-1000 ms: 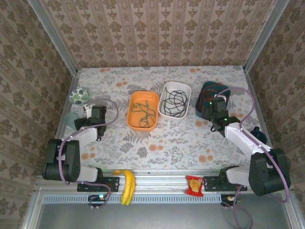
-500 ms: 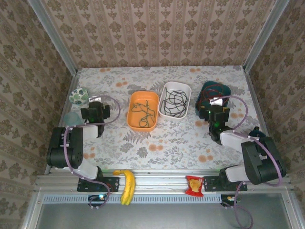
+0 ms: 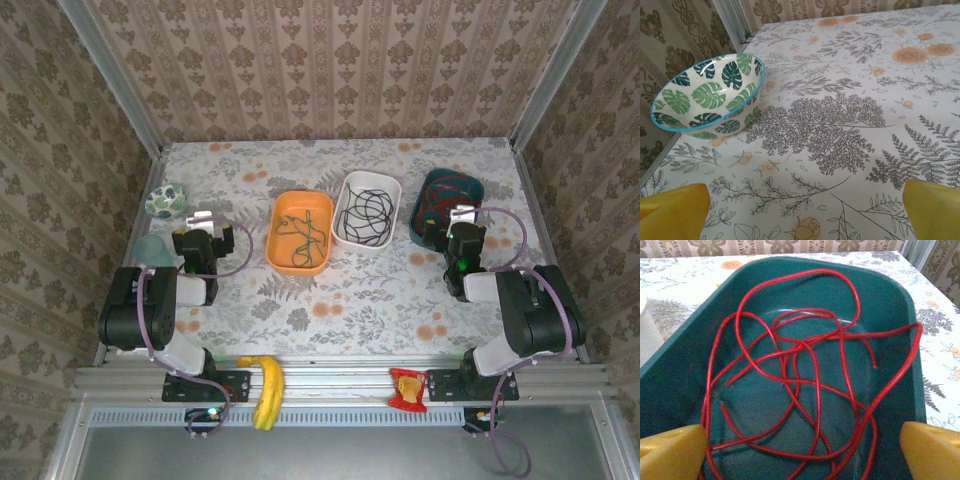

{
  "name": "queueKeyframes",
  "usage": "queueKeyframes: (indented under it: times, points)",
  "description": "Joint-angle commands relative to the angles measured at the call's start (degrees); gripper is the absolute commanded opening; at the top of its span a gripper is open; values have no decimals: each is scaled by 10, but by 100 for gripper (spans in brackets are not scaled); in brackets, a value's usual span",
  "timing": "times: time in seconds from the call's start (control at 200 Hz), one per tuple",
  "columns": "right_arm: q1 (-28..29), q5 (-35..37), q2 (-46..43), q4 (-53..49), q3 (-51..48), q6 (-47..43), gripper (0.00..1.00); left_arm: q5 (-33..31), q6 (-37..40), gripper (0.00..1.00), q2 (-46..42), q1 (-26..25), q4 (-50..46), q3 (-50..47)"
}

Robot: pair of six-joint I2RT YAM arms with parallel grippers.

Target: Untangle the cables

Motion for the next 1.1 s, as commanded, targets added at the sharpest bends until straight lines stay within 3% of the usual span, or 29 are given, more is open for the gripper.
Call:
queueKeyframes:
  times: [0.0, 0.975, 1.095]
  points:
    - [-2, -13, 1, 35, -4, -1, 100, 1, 17, 100, 3, -3, 30, -2]
    - [-8, -25, 4, 36, 0, 1, 100, -9, 20, 100, 4, -10, 35, -3]
    - [-20, -67, 6, 22, 7, -1, 100, -8, 20, 100, 4, -10, 35, -3]
